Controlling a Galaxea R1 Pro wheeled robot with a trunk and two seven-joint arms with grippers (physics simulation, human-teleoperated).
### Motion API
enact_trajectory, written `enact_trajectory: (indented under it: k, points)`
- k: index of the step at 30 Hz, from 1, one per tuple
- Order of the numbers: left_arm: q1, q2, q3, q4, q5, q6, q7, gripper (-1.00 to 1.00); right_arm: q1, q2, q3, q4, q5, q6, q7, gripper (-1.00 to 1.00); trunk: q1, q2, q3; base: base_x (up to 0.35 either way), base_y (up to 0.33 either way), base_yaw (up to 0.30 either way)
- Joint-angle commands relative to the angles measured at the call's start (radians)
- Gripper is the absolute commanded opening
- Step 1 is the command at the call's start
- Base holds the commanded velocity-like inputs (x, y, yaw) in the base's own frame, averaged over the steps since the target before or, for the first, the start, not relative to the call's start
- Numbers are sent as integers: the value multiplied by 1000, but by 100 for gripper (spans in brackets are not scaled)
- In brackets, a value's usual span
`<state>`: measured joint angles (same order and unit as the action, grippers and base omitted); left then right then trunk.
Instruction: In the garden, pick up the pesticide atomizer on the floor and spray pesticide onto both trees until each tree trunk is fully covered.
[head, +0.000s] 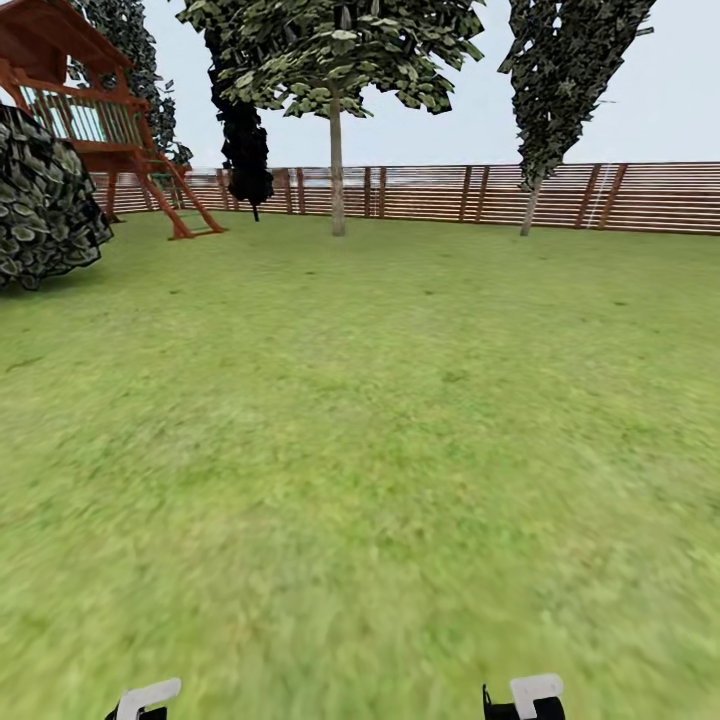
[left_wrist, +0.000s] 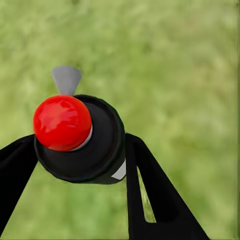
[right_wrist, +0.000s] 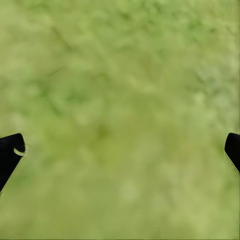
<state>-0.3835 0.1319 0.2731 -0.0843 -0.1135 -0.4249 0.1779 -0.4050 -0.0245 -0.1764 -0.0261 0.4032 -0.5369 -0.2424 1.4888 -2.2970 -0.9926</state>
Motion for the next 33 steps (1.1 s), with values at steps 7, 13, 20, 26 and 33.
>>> enact_trajectory:
  k: [7,13,20,26,33]
  points:
    - [0,0,0,0,0,0,0,-100,0,0,0,0,0,0,0,100,0,0,0,340,0,0]
    - [0,0,0,0,0,0,0,-100,0,0,0,0,0,0,0,100,0,0,0,340,0,0]
    - [0,0,0,0,0,0,0,-100,0,0,0,0,0,0,0,100,0,0,0,339,0,0]
    - [0,0,-1,1,0,0,0,-100,0,0,0,0,0,0,0,100,0,0,0,339,0,0]
    - [0,0,0,0,-1,0,0,-100,0,0,0,0,0,0,0,100,0,0,0,340,0,0]
